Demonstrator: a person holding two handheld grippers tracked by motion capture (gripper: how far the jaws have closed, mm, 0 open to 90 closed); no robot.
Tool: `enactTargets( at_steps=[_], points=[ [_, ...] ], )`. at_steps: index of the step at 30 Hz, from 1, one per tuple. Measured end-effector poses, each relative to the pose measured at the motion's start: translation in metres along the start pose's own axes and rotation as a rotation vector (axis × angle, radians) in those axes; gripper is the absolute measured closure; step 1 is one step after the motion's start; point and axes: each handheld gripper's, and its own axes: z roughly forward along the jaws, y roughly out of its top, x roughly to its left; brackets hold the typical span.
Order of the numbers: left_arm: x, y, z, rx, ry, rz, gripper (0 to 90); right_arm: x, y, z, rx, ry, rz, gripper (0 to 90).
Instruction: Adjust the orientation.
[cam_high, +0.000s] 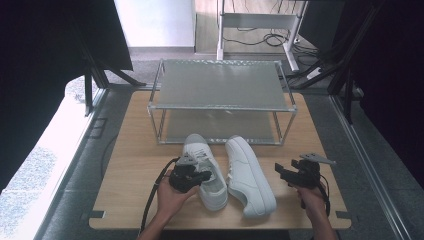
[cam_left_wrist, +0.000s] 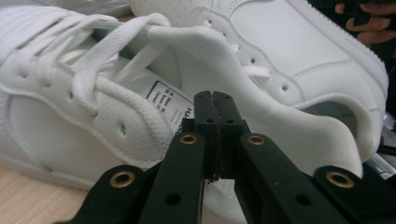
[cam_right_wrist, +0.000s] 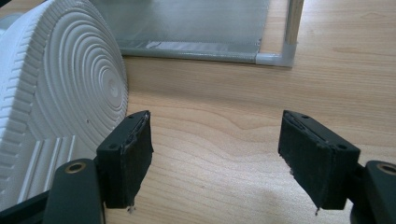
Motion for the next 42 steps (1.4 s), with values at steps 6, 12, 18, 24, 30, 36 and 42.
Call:
enactTargets(
  at_steps=[6, 12, 18, 24, 30, 36, 42],
  points=[
    [0.007, -0.011, -0.018, 0.008, 0.040, -0.016, 90.0, -0.001, 0.000, -0.001, -0.004, 0.004, 0.003, 26.3],
    [0.032, -0.015, -0.039, 0.038, 0.076, -0.079, 89.0, -0.003, 0.000, -0.001, -0.005, -0.003, 0.010, 26.4],
    [0.048, -0.017, -0.050, 0.023, -0.045, -0.126, 82.3, -0.005, 0.000, -0.001, 0.001, -0.007, 0.011, 26.5],
    [0.038, -0.010, -0.060, -0.030, -0.035, -0.062, 75.6, -0.002, 0.000, 0.001, 0.006, -0.004, 0.004, 26.5],
    [0.041, -0.004, -0.088, -0.212, -0.030, -0.051, 54.7, -0.003, 0.000, 0.001, 0.009, -0.007, 0.003, 26.5],
    [0.049, -0.008, -0.091, -0.259, 0.069, -0.078, 39.4, 0.001, 0.002, 0.000, -0.010, 0.007, 0.008, 26.4],
    [0.058, -0.012, -0.090, -0.241, 0.069, -0.104, 29.3, 0.014, 0.009, -0.011, -0.095, -0.001, -0.034, 32.3]
  ],
)
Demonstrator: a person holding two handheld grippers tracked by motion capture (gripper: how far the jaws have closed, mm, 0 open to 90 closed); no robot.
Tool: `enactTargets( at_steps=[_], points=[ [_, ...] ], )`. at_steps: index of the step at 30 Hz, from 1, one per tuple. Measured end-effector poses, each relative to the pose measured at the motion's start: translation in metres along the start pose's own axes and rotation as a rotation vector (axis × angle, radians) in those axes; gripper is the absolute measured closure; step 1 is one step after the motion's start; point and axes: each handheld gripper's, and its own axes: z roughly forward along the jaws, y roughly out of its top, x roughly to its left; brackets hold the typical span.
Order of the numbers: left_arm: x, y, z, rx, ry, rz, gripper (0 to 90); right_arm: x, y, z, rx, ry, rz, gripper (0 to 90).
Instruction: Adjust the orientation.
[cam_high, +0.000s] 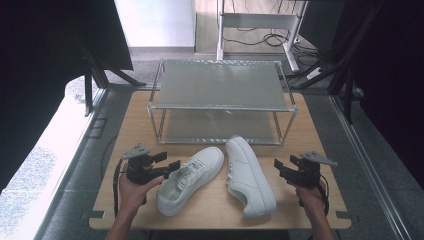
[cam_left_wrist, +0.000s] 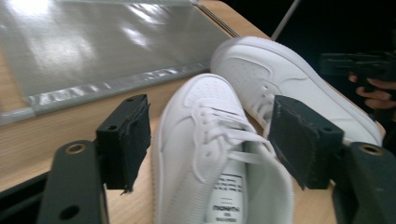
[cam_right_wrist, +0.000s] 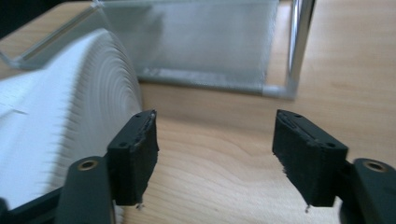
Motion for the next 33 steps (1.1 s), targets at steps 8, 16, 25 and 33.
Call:
enactTargets(
  at_steps=[8, 16, 25, 33],
  points=[
    [0.009, -0.001, -0.005, -0.012, 0.048, -0.021, 25.8, 0.020, 0.007, -0.003, 0.005, 0.084, -0.083, 44.3],
    [0.015, -0.003, -0.007, -0.007, 0.080, -0.047, 29.9, 0.051, 0.015, -0.010, -0.011, 0.177, -0.204, 72.3],
    [0.016, -0.005, -0.002, 0.028, 0.079, -0.070, 30.6, 0.091, 0.010, -0.002, 0.066, 0.283, -0.310, 89.7],
    [0.019, -0.005, -0.003, 0.022, 0.056, -0.108, 32.1, 0.114, 0.001, 0.005, 0.109, 0.305, -0.385, 90.0]
  ],
)
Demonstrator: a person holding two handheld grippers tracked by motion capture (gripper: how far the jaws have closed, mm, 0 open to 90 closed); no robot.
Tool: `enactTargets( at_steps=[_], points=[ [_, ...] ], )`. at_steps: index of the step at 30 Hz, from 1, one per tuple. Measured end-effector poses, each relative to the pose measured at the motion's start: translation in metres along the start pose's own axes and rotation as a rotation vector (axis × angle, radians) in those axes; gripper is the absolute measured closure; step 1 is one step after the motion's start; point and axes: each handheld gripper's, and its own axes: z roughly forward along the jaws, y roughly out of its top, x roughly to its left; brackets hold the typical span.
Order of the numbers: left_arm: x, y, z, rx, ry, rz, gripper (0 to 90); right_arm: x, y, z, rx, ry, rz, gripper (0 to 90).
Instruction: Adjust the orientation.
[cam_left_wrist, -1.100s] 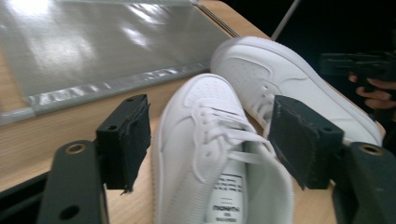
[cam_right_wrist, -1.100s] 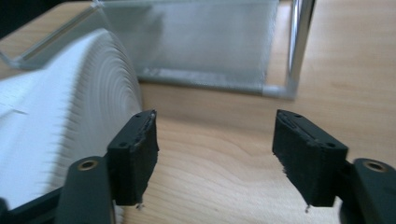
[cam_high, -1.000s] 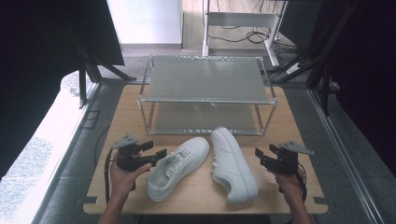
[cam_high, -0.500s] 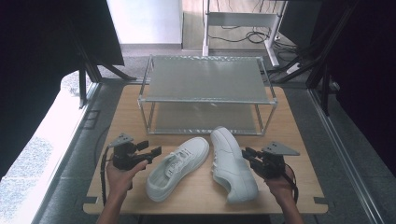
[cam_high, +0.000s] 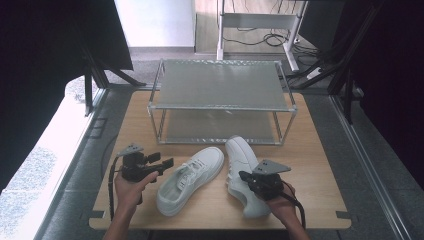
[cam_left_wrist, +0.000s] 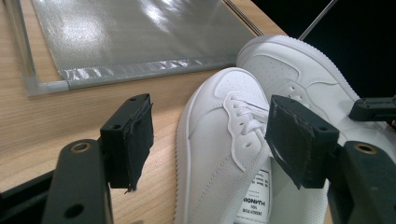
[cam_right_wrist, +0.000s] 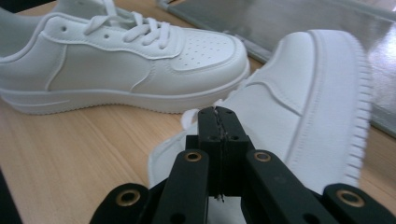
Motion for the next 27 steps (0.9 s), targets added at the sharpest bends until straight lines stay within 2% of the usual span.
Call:
enactTargets(
  at_steps=[10, 14, 19, 27],
  points=[
    [-0.002, -0.002, 0.006, 0.026, -0.017, -0.007, 32.4, 0.006, 0.000, 0.005, 0.029, -0.003, -0.006, 90.0],
    [-0.002, -0.002, 0.006, 0.030, -0.021, -0.004, 32.7, 0.003, 0.000, 0.005, 0.039, 0.003, 0.009, 90.0],
    [-0.002, -0.002, 0.007, 0.034, -0.024, -0.003, 32.7, 0.002, -0.001, 0.005, 0.046, 0.001, 0.002, 90.0],
    [-0.001, -0.003, 0.006, 0.037, -0.024, -0.009, 32.8, -0.005, 0.000, -0.004, 0.038, -0.056, 0.016, 90.0]
  ],
)
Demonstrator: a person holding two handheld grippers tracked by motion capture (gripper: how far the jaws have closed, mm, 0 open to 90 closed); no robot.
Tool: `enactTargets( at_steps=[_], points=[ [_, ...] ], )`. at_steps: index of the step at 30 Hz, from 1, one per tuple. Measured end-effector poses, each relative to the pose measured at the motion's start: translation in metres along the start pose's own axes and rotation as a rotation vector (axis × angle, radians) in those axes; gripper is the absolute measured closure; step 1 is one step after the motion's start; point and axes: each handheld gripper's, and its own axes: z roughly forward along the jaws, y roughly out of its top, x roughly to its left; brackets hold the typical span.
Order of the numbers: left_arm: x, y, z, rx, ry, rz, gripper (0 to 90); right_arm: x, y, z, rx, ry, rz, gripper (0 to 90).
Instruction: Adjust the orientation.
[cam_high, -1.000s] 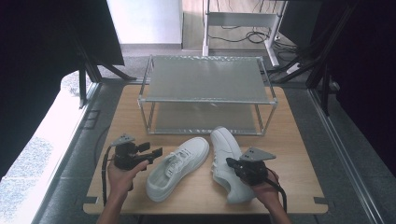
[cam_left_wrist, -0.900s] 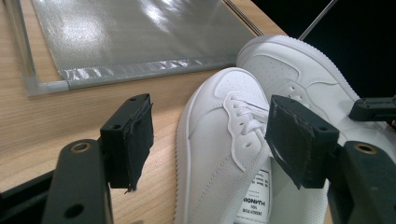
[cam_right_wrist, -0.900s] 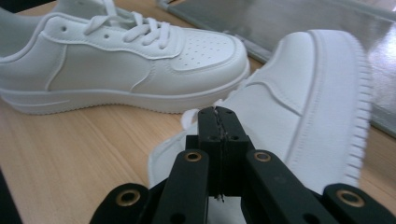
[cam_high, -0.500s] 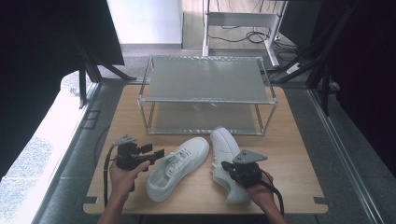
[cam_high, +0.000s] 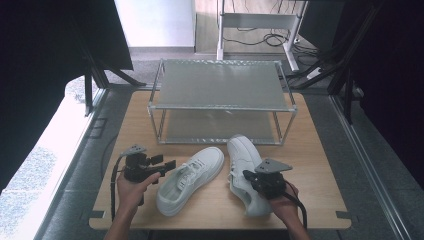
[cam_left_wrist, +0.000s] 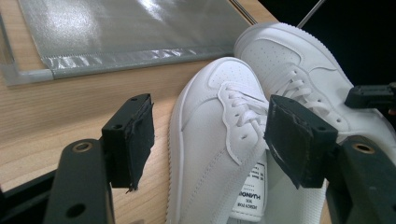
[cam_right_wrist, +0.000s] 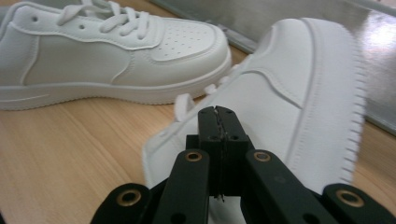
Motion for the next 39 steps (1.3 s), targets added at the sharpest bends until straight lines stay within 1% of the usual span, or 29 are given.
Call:
enactTargets(
  at_steps=[3, 4, 7, 10, 12, 13, 14, 15, 16, 17, 18, 19, 20, 21, 22, 23, 24, 25, 28, 29, 30, 31, 33, 34, 35, 36, 37, 39],
  points=[
    [0.000, 0.000, 0.001, 0.004, -0.001, 0.000, 32.9, -0.003, 0.000, -0.002, -0.003, -0.003, 0.009, 90.0],
    [0.000, 0.000, 0.001, 0.006, -0.001, 0.000, 32.9, -0.007, -0.001, -0.004, -0.008, -0.008, 0.018, 90.0],
    [0.000, -0.001, 0.001, 0.007, -0.001, 0.000, 32.9, -0.009, -0.001, -0.006, -0.012, -0.020, 0.023, 90.0],
    [0.000, -0.001, 0.001, 0.009, -0.001, -0.001, 33.0, -0.017, -0.002, -0.012, -0.026, -0.051, 0.039, 90.0],
    [0.000, -0.001, 0.003, 0.013, 0.000, -0.002, 33.1, -0.027, -0.004, -0.018, -0.035, -0.083, 0.062, 90.0],
    [0.000, -0.001, 0.003, 0.013, 0.000, -0.002, 33.1, -0.027, -0.004, -0.018, -0.035, -0.083, 0.062, 90.0],
    [0.000, -0.002, 0.004, 0.018, 0.001, -0.003, 33.1, -0.037, -0.007, -0.023, -0.039, -0.131, 0.080, 90.0],
    [0.000, -0.002, 0.004, 0.018, 0.001, -0.003, 33.1, -0.037, -0.007, -0.023, -0.039, -0.131, 0.080, 90.0],
    [0.000, -0.002, 0.005, 0.022, 0.003, -0.002, 33.1, -0.041, -0.008, -0.025, -0.038, -0.151, 0.089, 90.0],
    [0.000, -0.002, 0.005, 0.024, 0.004, -0.001, 33.1, -0.049, -0.011, -0.027, -0.031, -0.184, 0.099, 90.0],
    [0.000, -0.003, 0.007, 0.025, 0.005, -0.002, 33.1, -0.065, -0.019, -0.029, -0.022, -0.229, 0.124, 90.0],
    [0.000, -0.003, 0.008, 0.027, 0.004, -0.005, 33.2, -0.073, -0.024, -0.029, -0.015, -0.235, 0.149, 90.0],
    [0.000, -0.003, 0.008, 0.027, 0.004, -0.005, 33.3, -0.073, -0.024, -0.029, -0.015, -0.235, 0.149, 90.0],
    [0.000, -0.003, 0.009, 0.028, 0.005, -0.003, 33.3, -0.090, -0.034, -0.030, 0.001, -0.229, 0.212, 90.0],
    [0.000, -0.003, 0.009, 0.029, 0.005, -0.004, 33.3, -0.094, -0.038, -0.029, 0.012, -0.237, 0.224, 90.0],
    [0.000, -0.003, 0.009, 0.027, 0.005, -0.006, 33.4, -0.099, -0.043, -0.029, 0.000, -0.228, 0.249, 90.0],
    [0.000, -0.003, 0.009, 0.028, 0.005, -0.006, 33.4, -0.103, -0.045, -0.031, -0.020, -0.191, 0.284, 90.0],
    [0.000, -0.003, 0.009, 0.028, 0.006, -0.006, 33.4, -0.103, -0.046, -0.031, -0.024, -0.181, 0.289, 90.0],
    [0.000, -0.003, 0.008, 0.023, 0.006, -0.004, 33.6, -0.098, -0.042, -0.032, -0.022, -0.211, 0.256, 90.0],
    [0.000, -0.003, 0.008, 0.023, 0.006, -0.004, 33.6, -0.098, -0.042, -0.032, -0.022, -0.211, 0.256, 90.0],
    [0.000, -0.002, 0.005, 0.009, 0.007, -0.005, 33.9, -0.095, -0.040, -0.036, -0.030, -0.250, 0.245, 87.9],
    [0.000, -0.002, 0.003, 0.001, 0.007, -0.004, 34.1, -0.093, -0.039, -0.041, -0.053, -0.249, 0.249, 87.9],
    [0.000, -0.001, 0.002, -0.008, 0.008, -0.006, 34.6, -0.086, -0.035, -0.052, -0.086, -0.253, 0.233, 87.9],
    [0.001, 0.000, 0.000, -0.020, 0.011, -0.010, 34.7, -0.080, -0.032, -0.057, -0.098, -0.248, 0.217, 88.0],
    [0.001, 0.000, -0.001, -0.023, 0.012, -0.007, 34.7, -0.074, -0.029, -0.061, -0.110, -0.229, 0.204, 88.1],
    [0.001, 0.000, -0.001, -0.023, 0.012, -0.007, 34.7, -0.074, -0.029, -0.061, -0.110, -0.229, 0.204, 88.1],
    [0.001, 0.000, -0.003, -0.027, 0.014, -0.010, 34.7, -0.057, -0.022, -0.066, -0.125, -0.162, 0.176, 88.9],
    [0.001, 0.001, -0.004, -0.030, 0.014, -0.013, 34.7, -0.043, -0.017, -0.065, -0.115, -0.128, 0.142, 89.7]
  ],
)
